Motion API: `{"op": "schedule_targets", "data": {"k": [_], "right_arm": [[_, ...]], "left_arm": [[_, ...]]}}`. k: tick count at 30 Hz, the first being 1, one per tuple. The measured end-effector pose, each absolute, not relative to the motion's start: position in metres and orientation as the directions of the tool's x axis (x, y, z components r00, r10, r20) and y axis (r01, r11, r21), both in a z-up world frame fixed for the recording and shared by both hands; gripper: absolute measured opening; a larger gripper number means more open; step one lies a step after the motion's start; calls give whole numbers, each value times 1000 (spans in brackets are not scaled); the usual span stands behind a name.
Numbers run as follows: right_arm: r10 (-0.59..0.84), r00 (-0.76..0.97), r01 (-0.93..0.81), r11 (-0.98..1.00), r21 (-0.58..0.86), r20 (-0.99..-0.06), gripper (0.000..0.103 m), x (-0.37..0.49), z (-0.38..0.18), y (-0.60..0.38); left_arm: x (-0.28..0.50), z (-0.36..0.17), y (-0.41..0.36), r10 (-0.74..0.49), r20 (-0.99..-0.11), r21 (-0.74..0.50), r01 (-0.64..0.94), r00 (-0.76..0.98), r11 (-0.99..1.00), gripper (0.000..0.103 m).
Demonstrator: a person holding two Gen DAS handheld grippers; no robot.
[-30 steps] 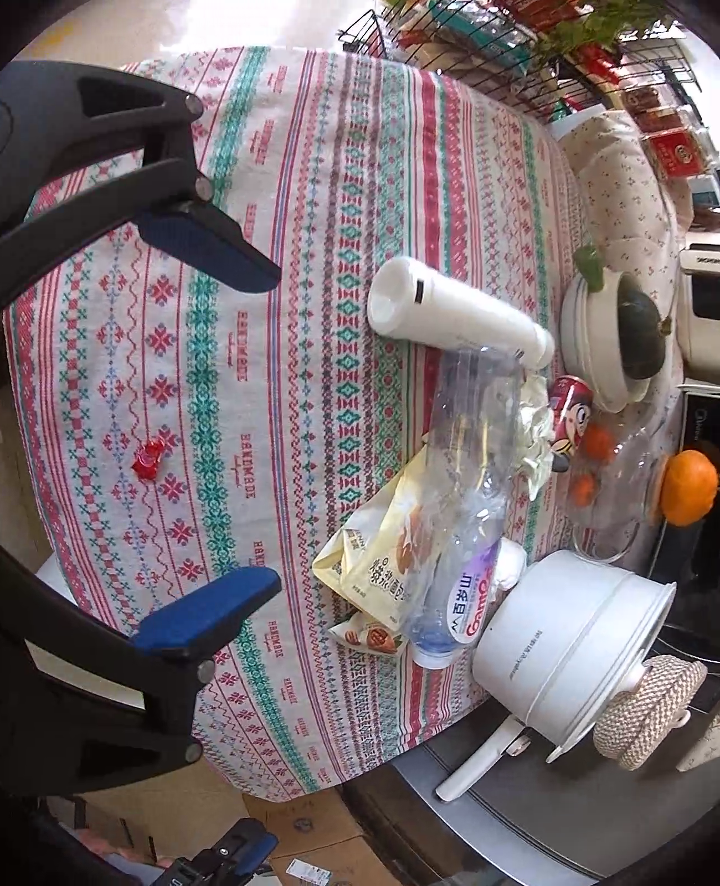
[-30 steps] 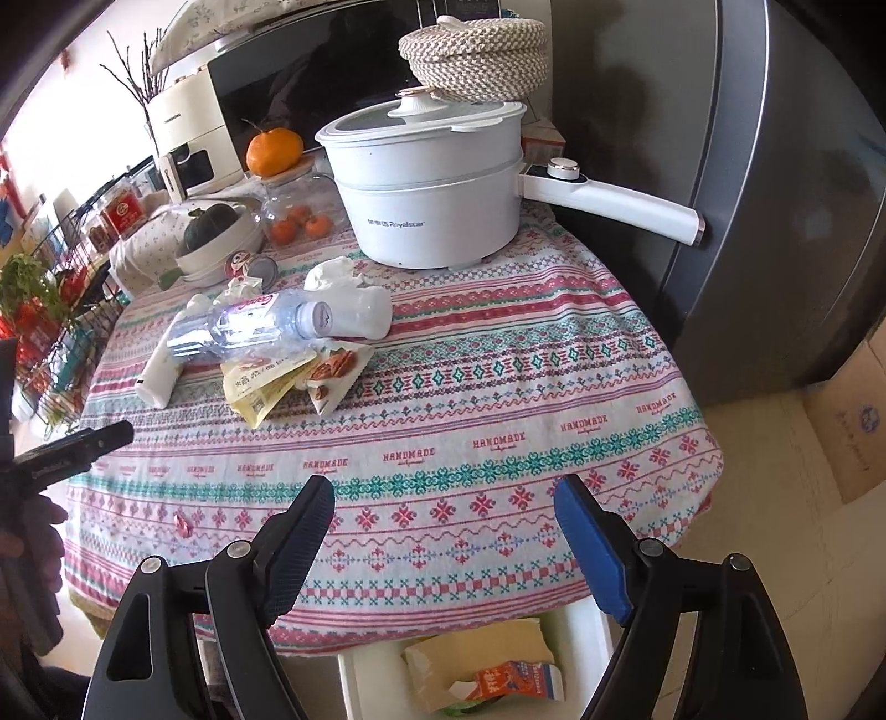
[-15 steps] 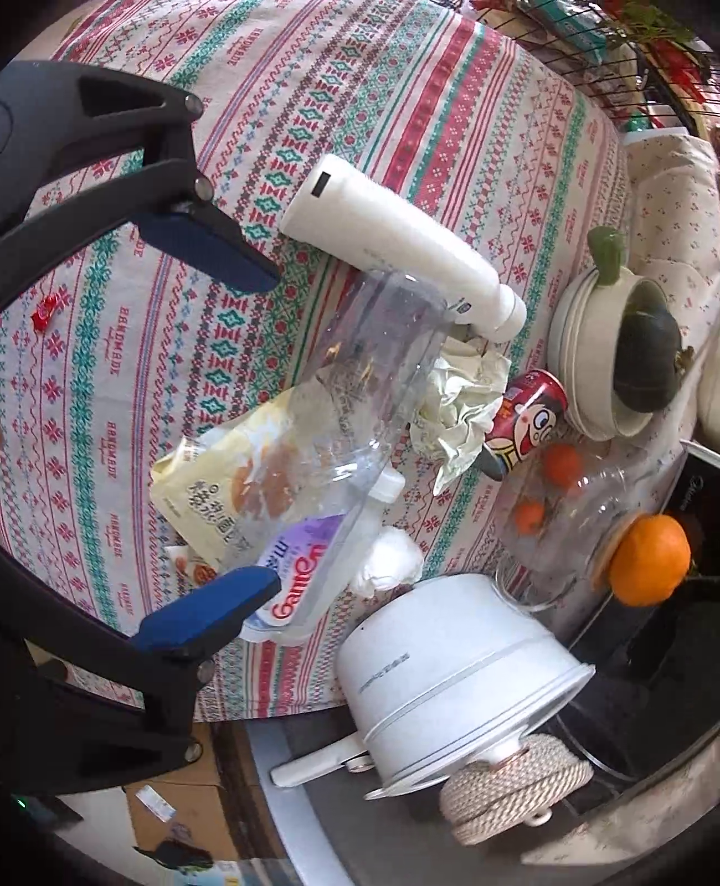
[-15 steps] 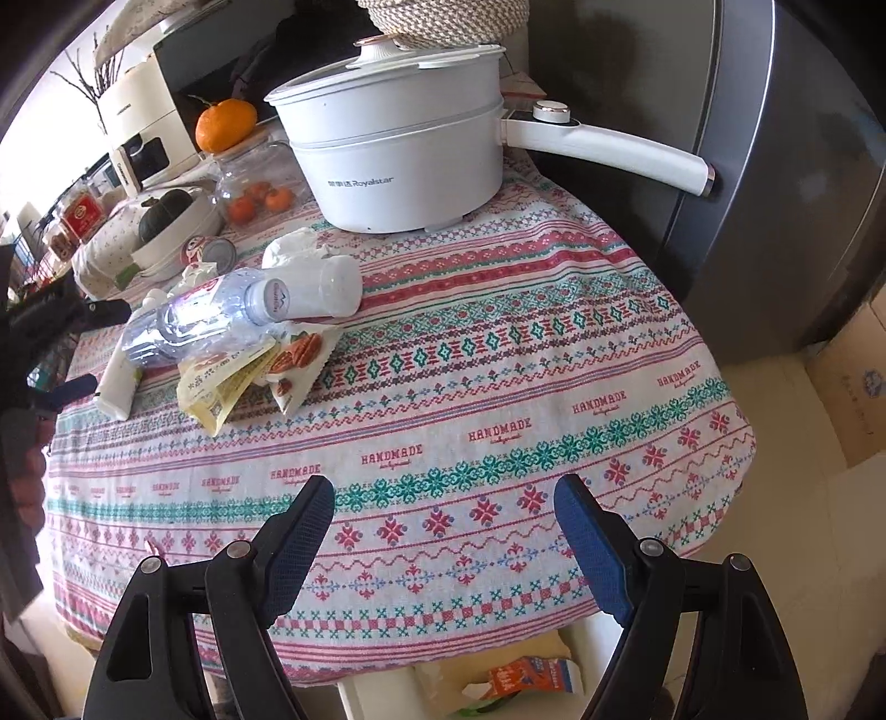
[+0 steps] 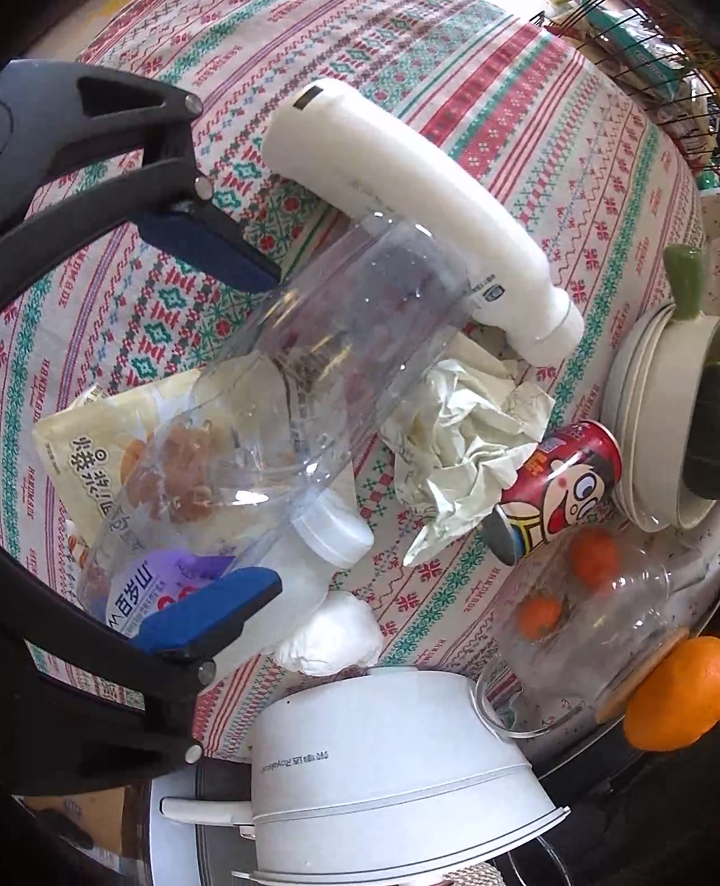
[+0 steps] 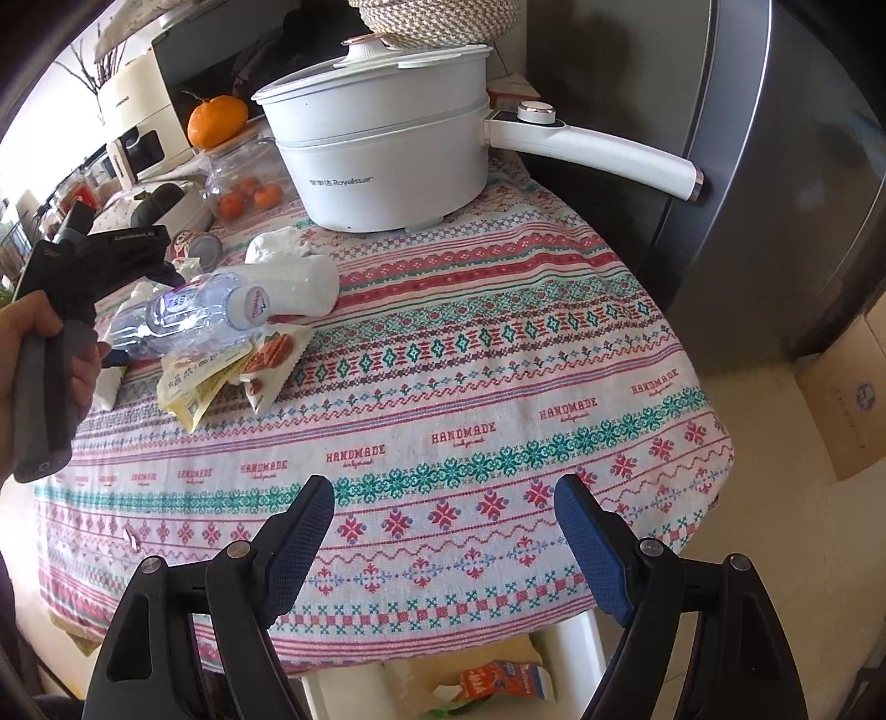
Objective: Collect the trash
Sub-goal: 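Grasp the clear plastic bottle with the left gripper and lift it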
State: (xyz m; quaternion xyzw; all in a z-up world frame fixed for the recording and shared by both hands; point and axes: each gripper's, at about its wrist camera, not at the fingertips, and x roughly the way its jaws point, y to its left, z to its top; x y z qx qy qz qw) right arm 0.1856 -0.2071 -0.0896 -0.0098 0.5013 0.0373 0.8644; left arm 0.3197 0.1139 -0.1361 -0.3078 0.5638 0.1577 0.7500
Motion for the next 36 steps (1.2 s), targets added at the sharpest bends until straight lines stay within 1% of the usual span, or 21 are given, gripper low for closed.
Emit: {"op": "schedule_targets", "data": {"k": [3, 5, 6, 8, 11, 15, 18, 23, 29, 30, 36], "right_arm": [[57, 497, -94, 996, 12, -866, 83, 183, -88, -204], [52, 502, -99, 995, 2, -863, 83, 181, -87, -203], [50, 503, -99, 995, 0, -863, 83, 181, -87, -202], [57, 506, -96, 995, 9, -861, 83, 180, -85, -202], [80, 510, -83, 996, 44, -857, 83, 179, -81, -204], [135, 510, -74, 991, 114, -849, 83, 174, -74, -205], [157, 513, -72, 987, 140, -844, 83, 169, -70, -207], [160, 521, -70, 987, 144, -838, 83, 164, -67, -210], [155, 519, -56, 987, 148, -840, 83, 168, -70, -210], [158, 517, -55, 987, 152, -841, 83, 169, -70, -210], [177, 503, -76, 984, 160, -846, 83, 170, -72, -199]], "left_arm": [[310, -139, 120, -191, -926, -358, -597, 326, 718, 94], [307, -137, 124, -228, -914, -392, -586, 335, 709, 86], [305, -135, 125, -243, -908, -406, -574, 341, 711, 85], [299, -130, 125, -263, -898, -426, -544, 354, 722, 77], [288, -117, 122, -277, -888, -438, -491, 367, 753, 72], [269, -96, 125, -301, -867, -465, -424, 398, 777, 70], [255, -79, 128, -319, -859, -470, -368, 400, 802, 68], [218, -51, 130, -310, -871, -417, -242, 381, 876, 68], [181, -56, 145, -310, -903, -370, -169, 299, 914, 66], [178, -57, 149, -314, -905, -368, -161, 286, 916, 62], [184, -71, 154, -289, -941, -312, -116, 175, 943, 62]]}}
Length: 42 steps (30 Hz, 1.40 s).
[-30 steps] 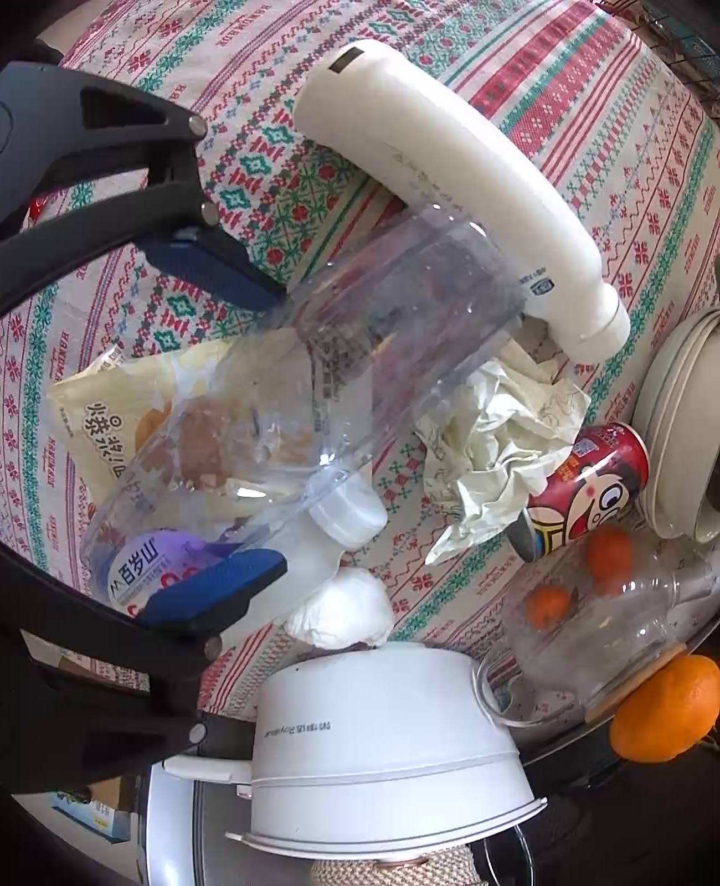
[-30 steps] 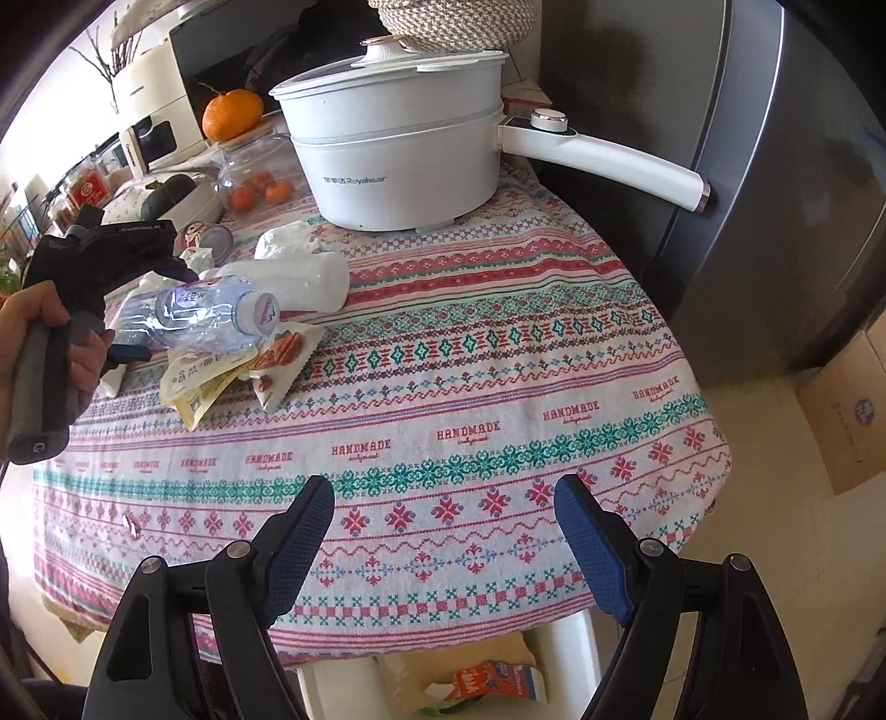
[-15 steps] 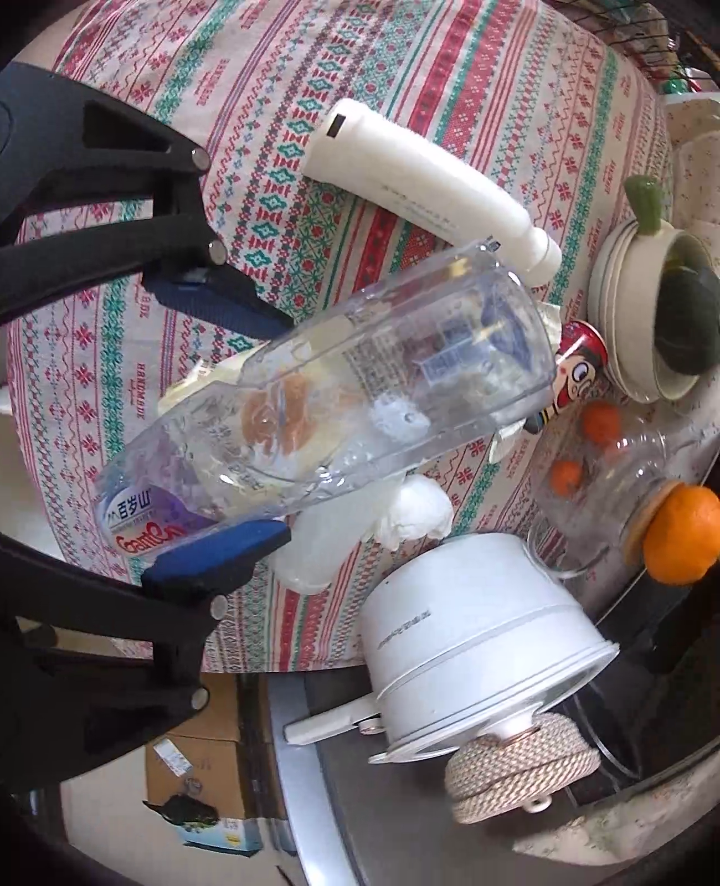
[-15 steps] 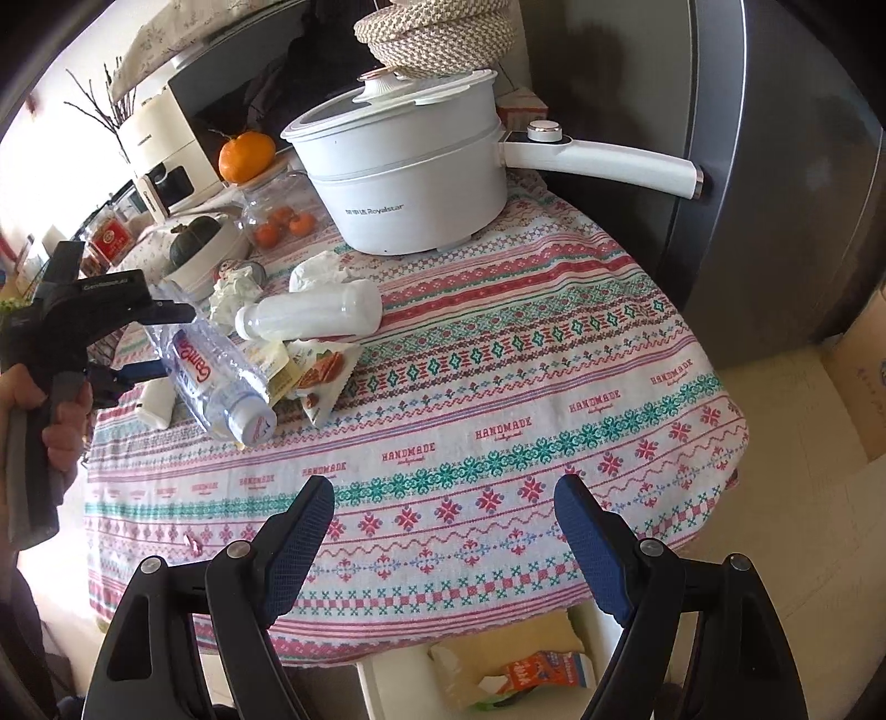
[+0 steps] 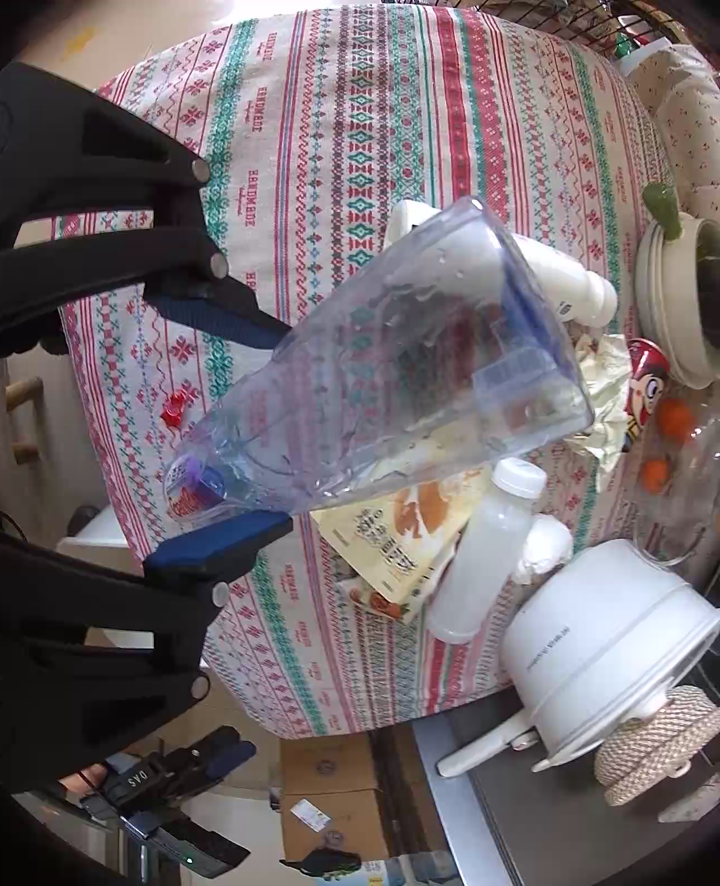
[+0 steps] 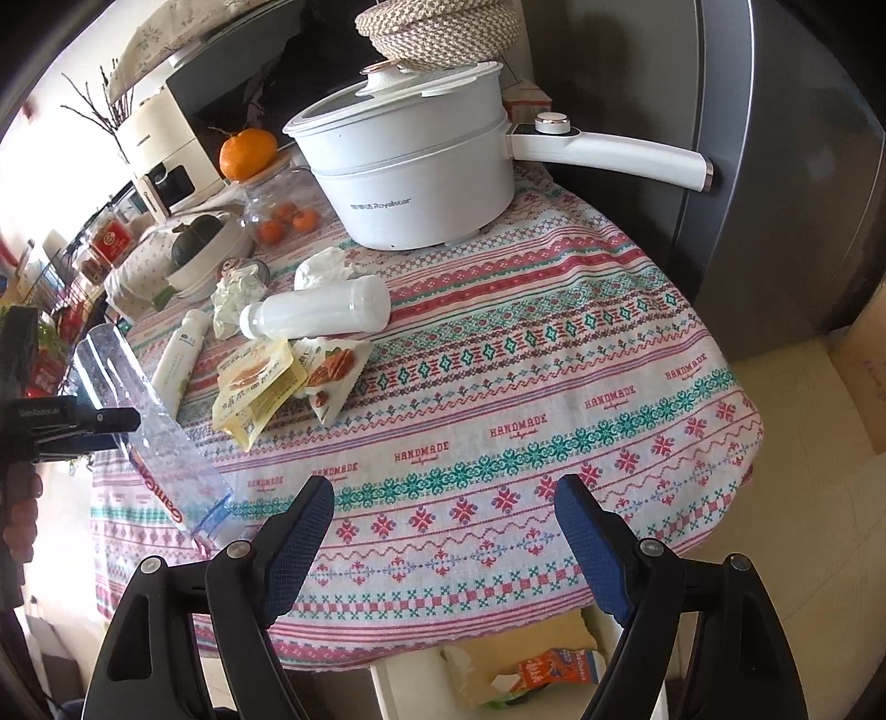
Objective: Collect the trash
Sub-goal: 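Grasp the clear plastic bottle with the left gripper and lift it, then grasp the yellow snack packet with the right gripper while the left holds the bottle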
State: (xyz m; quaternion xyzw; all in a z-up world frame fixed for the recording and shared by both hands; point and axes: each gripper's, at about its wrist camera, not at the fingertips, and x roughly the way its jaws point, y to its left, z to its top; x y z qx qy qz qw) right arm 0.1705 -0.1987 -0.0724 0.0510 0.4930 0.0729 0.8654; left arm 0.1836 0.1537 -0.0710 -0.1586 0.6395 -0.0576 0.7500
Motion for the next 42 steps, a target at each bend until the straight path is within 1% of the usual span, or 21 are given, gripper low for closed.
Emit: {"op": "schedule_targets", "data": {"k": [3, 7, 10, 13, 15, 16, 17, 21, 26, 31, 33, 36, 42], "right_arm": [[175, 498, -89, 985, 150, -849, 83, 173, -75, -192], [173, 489, -87, 985, 149, -855, 83, 176, -79, -187], [181, 480, -83, 983, 161, -859, 83, 177, -81, -185], [188, 473, -82, 982, 170, -861, 83, 177, -82, -184], [189, 474, -78, 982, 172, -860, 83, 177, -81, -184], [190, 475, -77, 982, 174, -859, 83, 177, -81, -184], [191, 475, -76, 981, 177, -859, 83, 177, -81, -184], [196, 475, -74, 980, 183, -858, 83, 178, -81, -181], [200, 472, -92, 980, 178, -859, 83, 182, -85, -169], [295, 438, -126, 955, 267, -849, 83, 189, -96, -150], [349, 426, -138, 937, 321, -835, 83, 193, -102, -141], [416, 403, -130, 908, 400, -815, 83, 202, -113, -124], [532, 386, -86, 834, 545, -754, 82, 225, -145, -86]], "left_arm": [[192, -84, 149, -295, -942, -316, -138, 158, 939, 63], [208, -106, 130, -239, -953, -273, -187, 185, 944, 63], [210, -130, 116, -246, -952, -283, -220, 180, 934, 70], [209, -140, 102, -232, -954, -273, -224, 192, 936, 71], [206, -138, 98, -214, -952, -263, -231, 218, 937, 71], [204, -136, 97, -209, -951, -261, -234, 226, 936, 68], [203, -134, 95, -200, -953, -252, -228, 229, 940, 68], [188, -112, 92, -130, -955, -172, -140, 267, 975, 66], [155, -77, 104, -107, -924, -146, -79, 368, 986, 66], [134, -69, 133, -99, -900, -162, -114, 424, 980, 65], [130, -71, 142, -78, -897, -141, -114, 435, 983, 65], [124, -75, 151, -29, -900, -89, -118, 436, 989, 65], [123, -84, 169, -31, -906, -98, -138, 422, 986, 65]]}}
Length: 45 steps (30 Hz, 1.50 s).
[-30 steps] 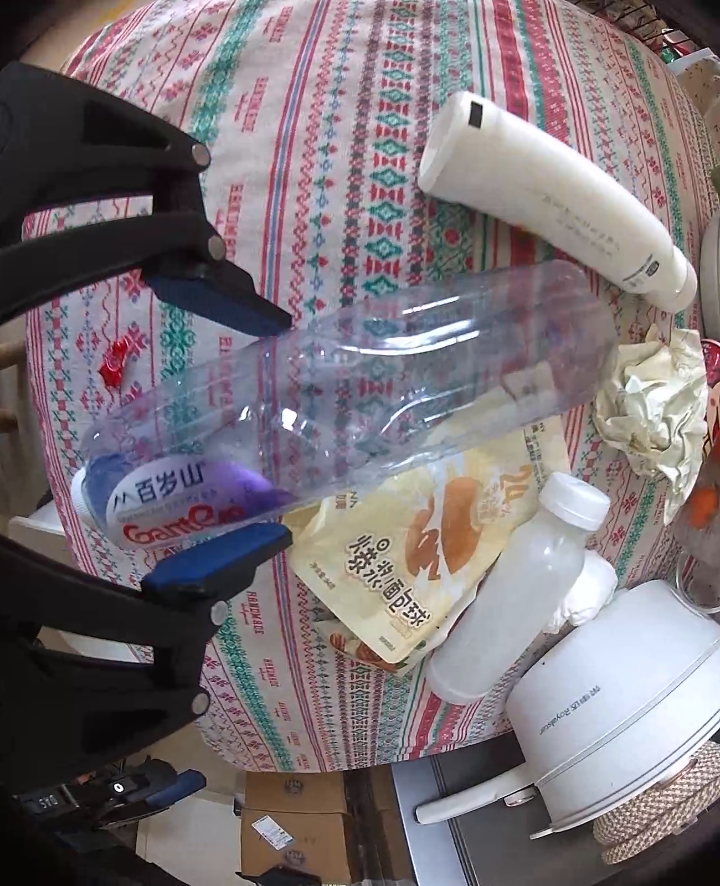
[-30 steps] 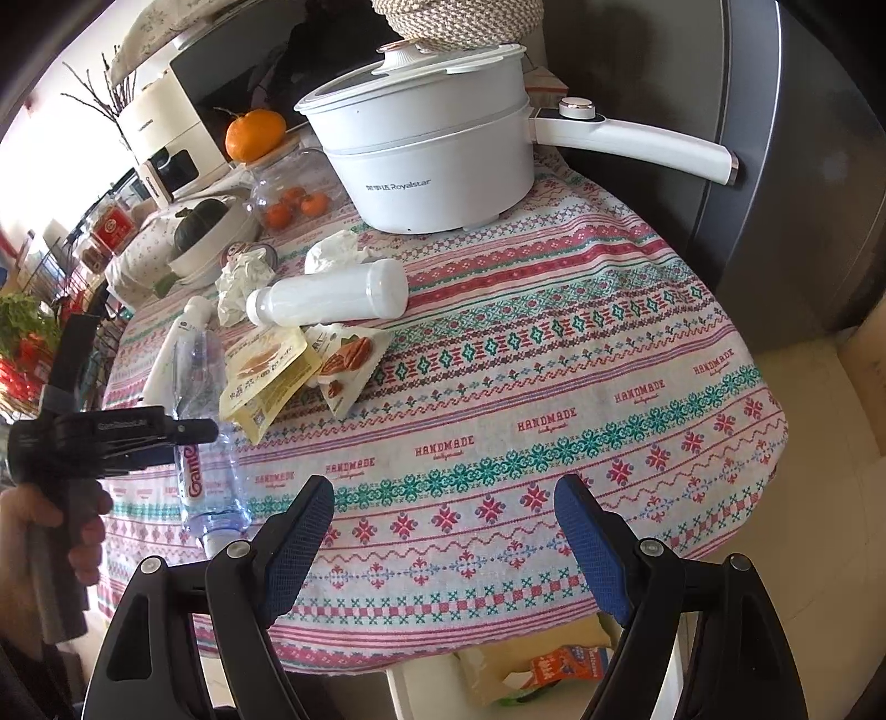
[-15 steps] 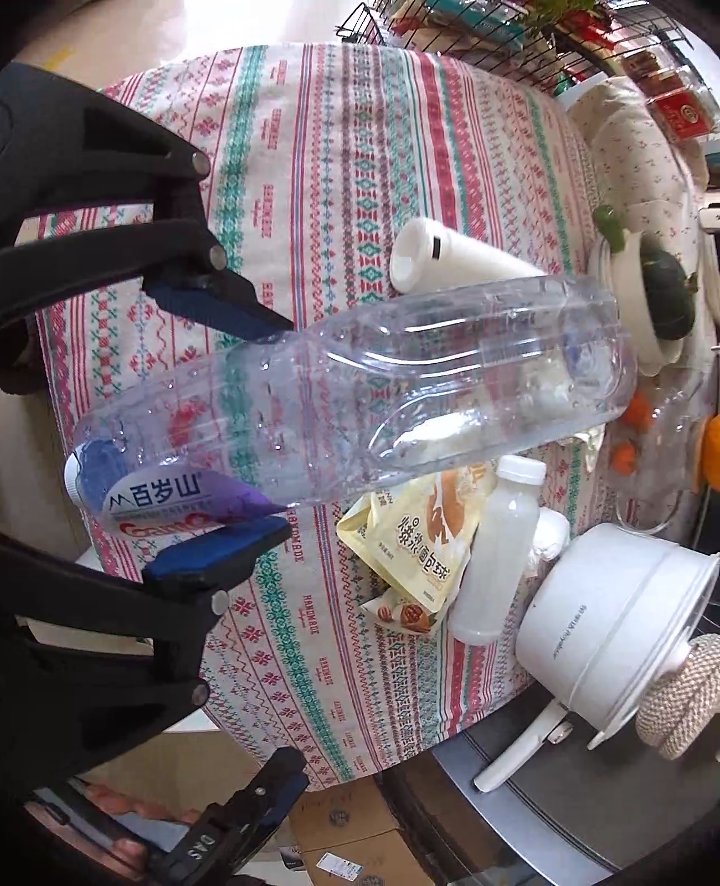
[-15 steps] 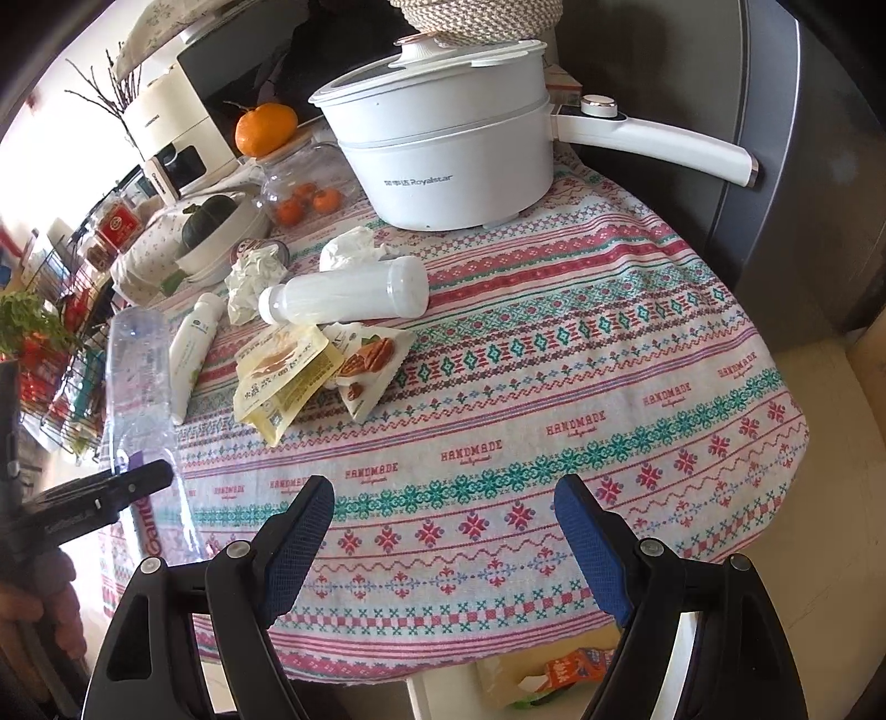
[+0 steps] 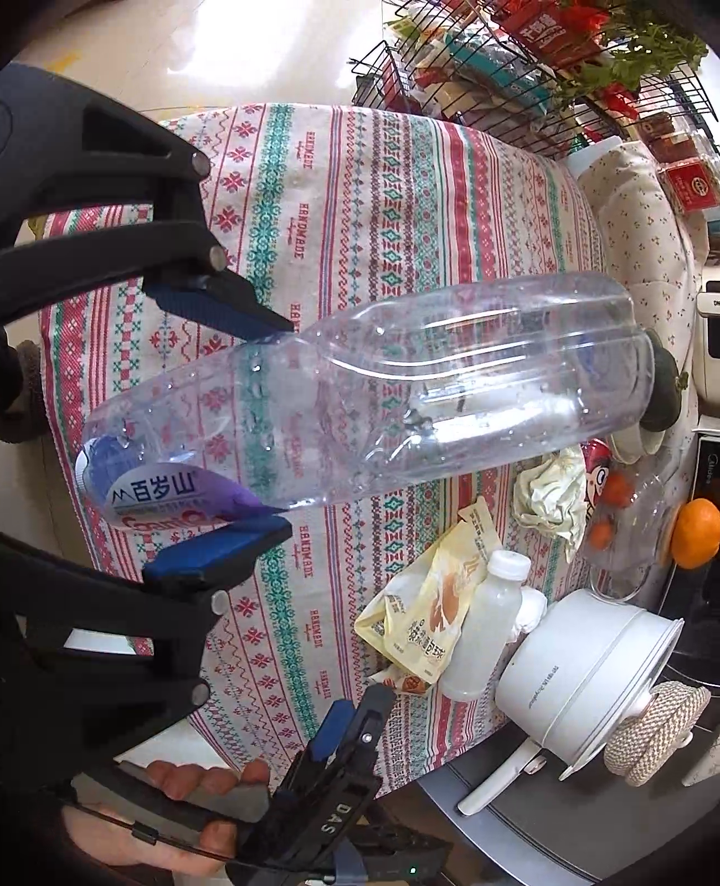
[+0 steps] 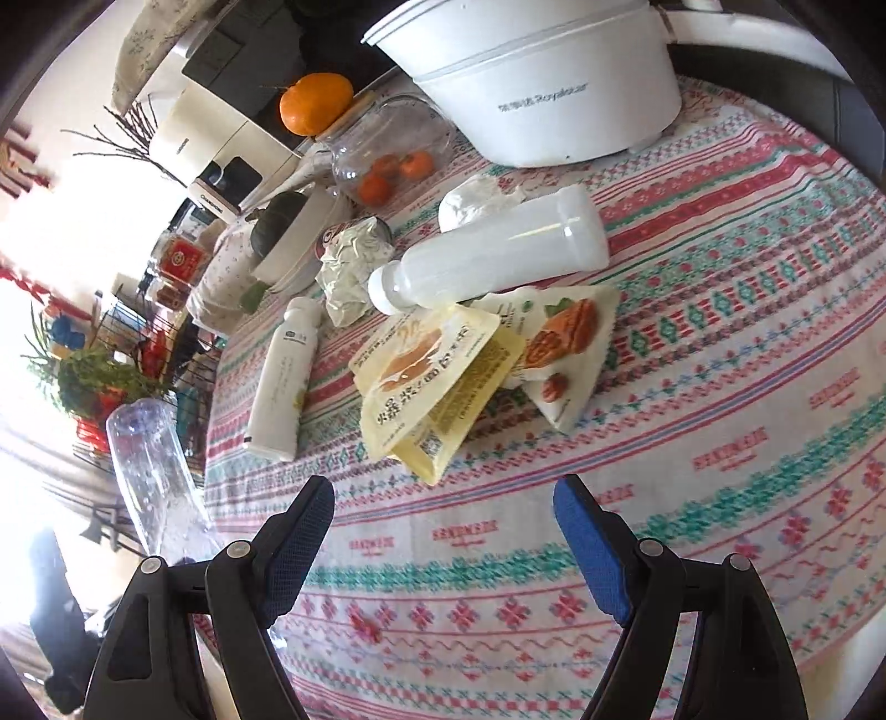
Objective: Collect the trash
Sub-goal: 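Grasp the yellow snack packet with the right gripper while the left holds the bottle, then carry both items over the white bin and open both grippers to drop them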
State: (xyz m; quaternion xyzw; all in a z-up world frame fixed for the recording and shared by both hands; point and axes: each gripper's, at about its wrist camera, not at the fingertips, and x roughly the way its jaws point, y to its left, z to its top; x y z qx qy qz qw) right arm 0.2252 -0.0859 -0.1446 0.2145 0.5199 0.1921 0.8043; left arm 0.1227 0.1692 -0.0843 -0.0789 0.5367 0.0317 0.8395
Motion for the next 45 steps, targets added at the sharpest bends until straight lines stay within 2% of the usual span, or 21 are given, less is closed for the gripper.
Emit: {"op": "schedule_targets", "data": {"k": [12, 15, 17, 18, 19, 21, 33, 39, 45], "right_arm": [[651, 423, 18, 690, 724, -631, 65, 265, -190, -65], [665, 433, 52, 655, 754, -608, 53, 273, -199, -66], [674, 428, 64, 641, 765, -602, 34, 277, -202, -68], [686, 422, 59, 632, 773, -593, 20, 278, -203, -69], [696, 418, 56, 622, 781, -584, 15, 278, -204, -70], [709, 414, 57, 607, 793, -572, 11, 276, -201, -73], [794, 384, -109, 546, 831, -472, 9, 231, -120, -96], [775, 376, -167, 596, 786, -508, 8, 199, -88, -125], [739, 356, -142, 648, 748, -572, 6, 177, -81, -163]], "left_arm": [[120, -85, 181, -57, -903, -117, -115, 426, 986, 65], [120, -85, 180, -56, -903, -115, -114, 425, 987, 65], [120, -86, 179, -55, -904, -112, -111, 424, 987, 65], [120, -86, 179, -53, -904, -110, -111, 424, 988, 65], [119, -86, 179, -51, -905, -107, -111, 422, 988, 65], [119, -86, 178, -47, -906, -104, -113, 421, 988, 65], [113, -75, 164, -67, -889, -117, -83, 453, 990, 65], [106, -70, 143, -107, -880, -131, -19, 462, 991, 65], [106, -74, 115, -138, -888, -130, 48, 439, 990, 65]]}}
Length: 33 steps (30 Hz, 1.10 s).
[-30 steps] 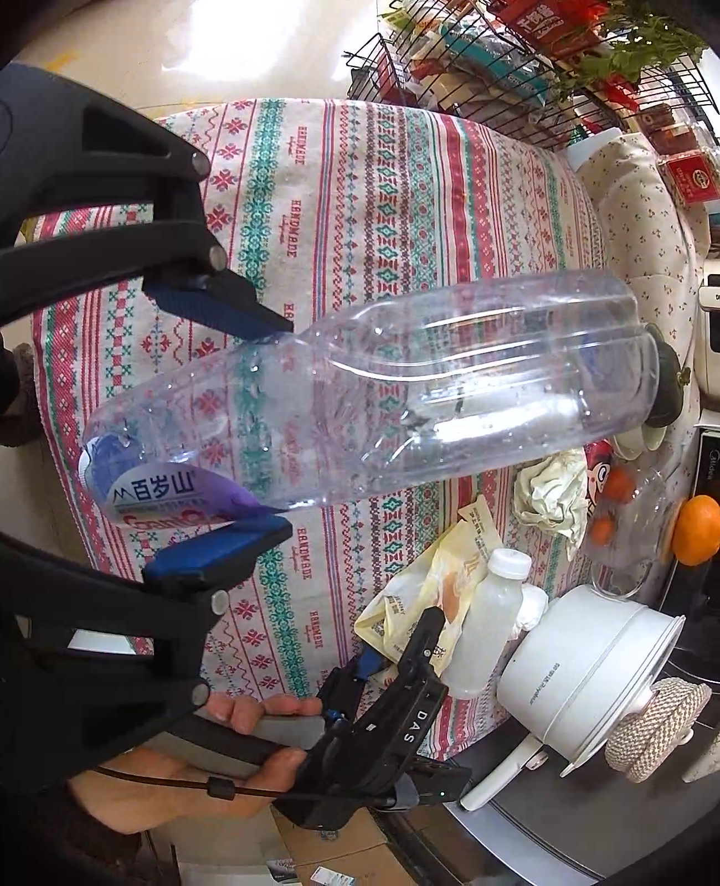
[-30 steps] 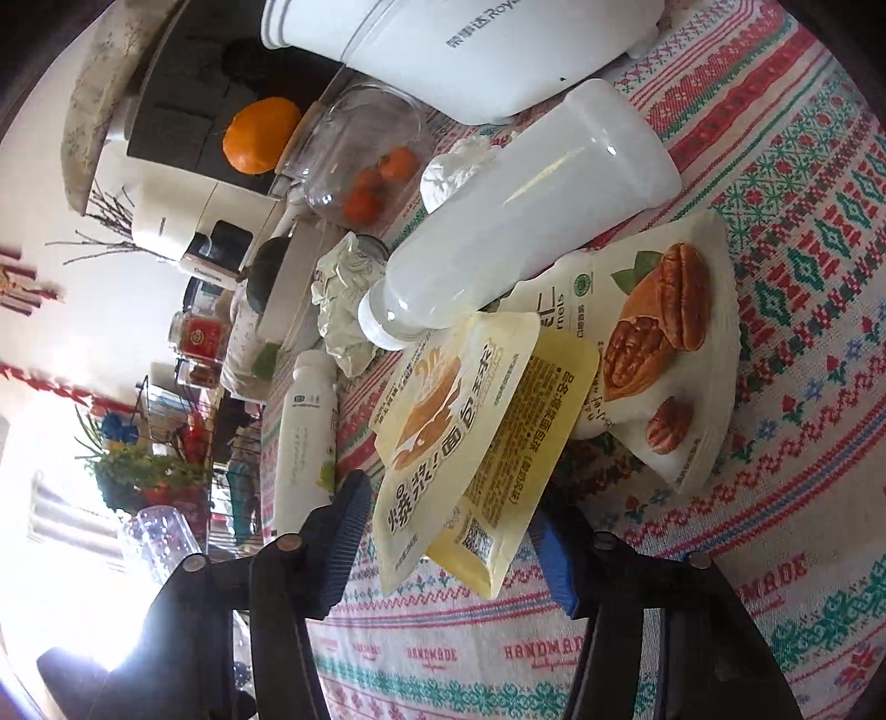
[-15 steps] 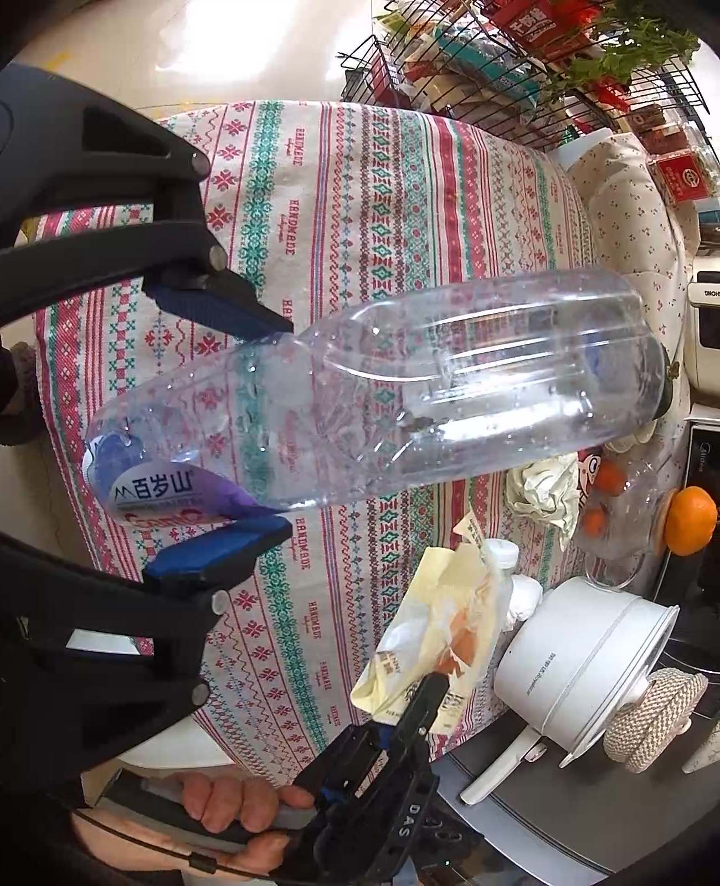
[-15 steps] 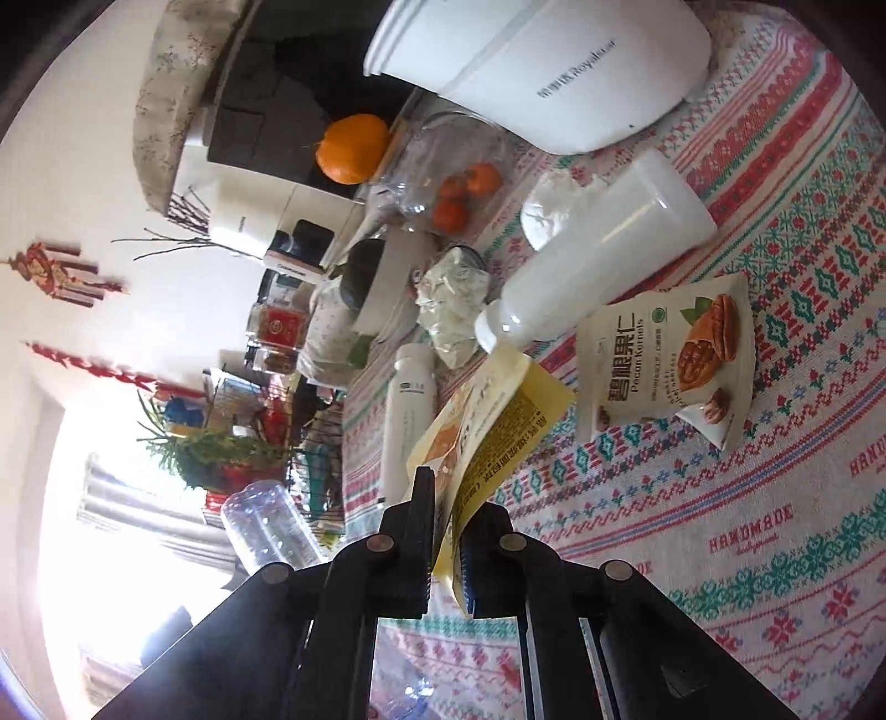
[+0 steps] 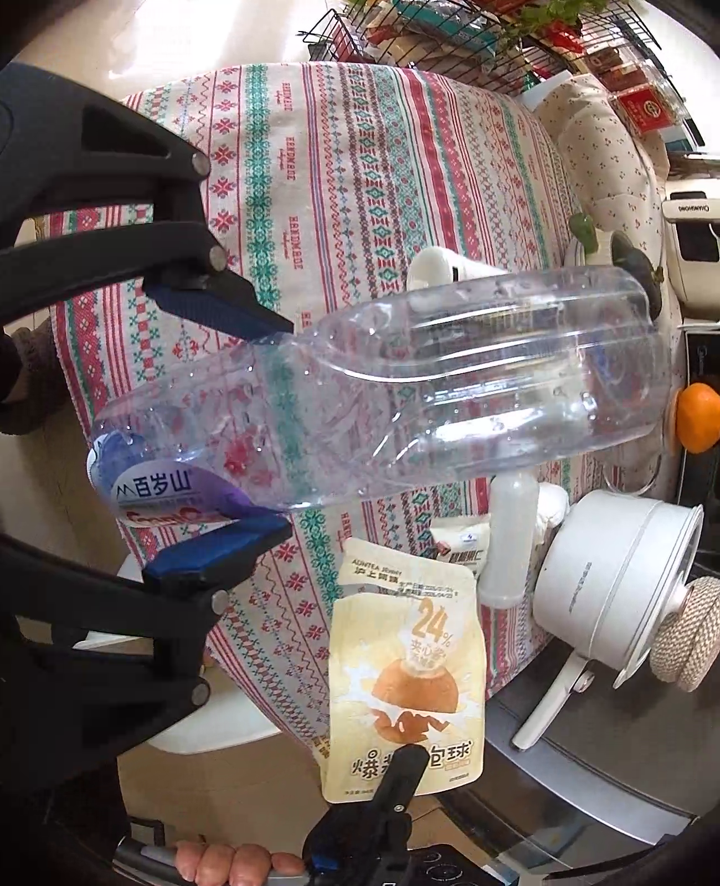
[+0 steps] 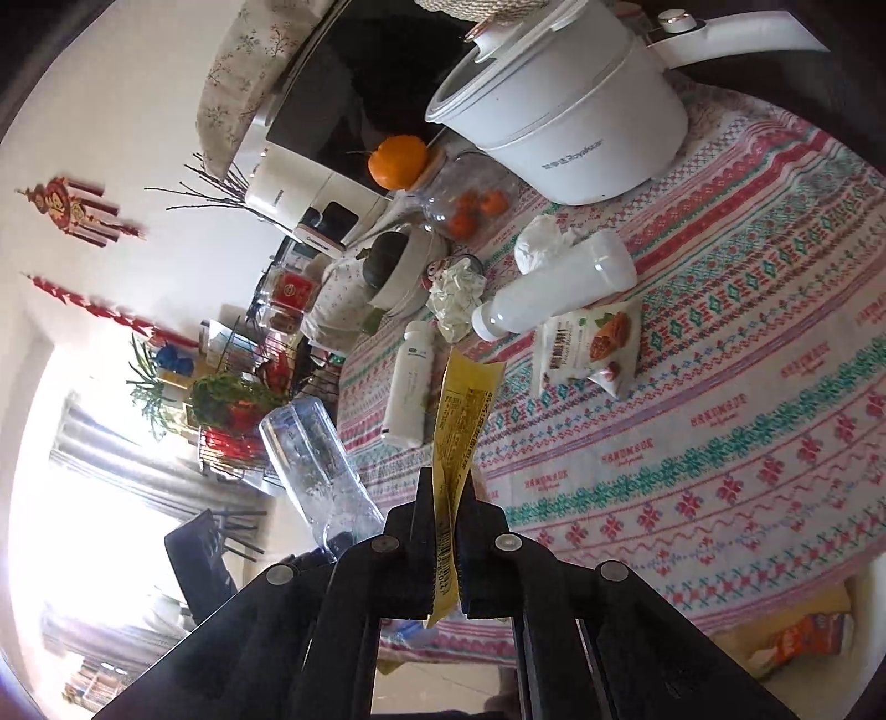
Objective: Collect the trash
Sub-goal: 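Carry both items over the white bin and open both grippers to drop them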
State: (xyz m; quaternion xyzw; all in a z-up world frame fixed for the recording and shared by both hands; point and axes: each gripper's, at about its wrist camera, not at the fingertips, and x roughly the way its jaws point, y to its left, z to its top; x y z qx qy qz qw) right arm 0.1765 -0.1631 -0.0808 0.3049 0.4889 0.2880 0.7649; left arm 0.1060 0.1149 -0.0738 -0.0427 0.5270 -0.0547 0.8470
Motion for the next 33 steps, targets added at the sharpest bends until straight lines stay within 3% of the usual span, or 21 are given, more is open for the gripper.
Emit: {"op": "schedule_targets", "data": {"k": [6, 18, 33], "right_arm": [[689, 336, -121, 708, 696, -643, 6, 154, -77, -206], [670, 351, -136, 727, 673, -654, 6, 92, -64, -304], [594, 369, -22, 775, 632, -715, 6, 53, -96, -393]], "left_arm": [[102, -72, 82, -205, -884, -161, 139, 419, 977, 65], [81, -64, 3, -351, -847, -209, 358, 398, 910, 65], [49, -113, -109, -455, -809, -228, 515, 371, 826, 65]]}}
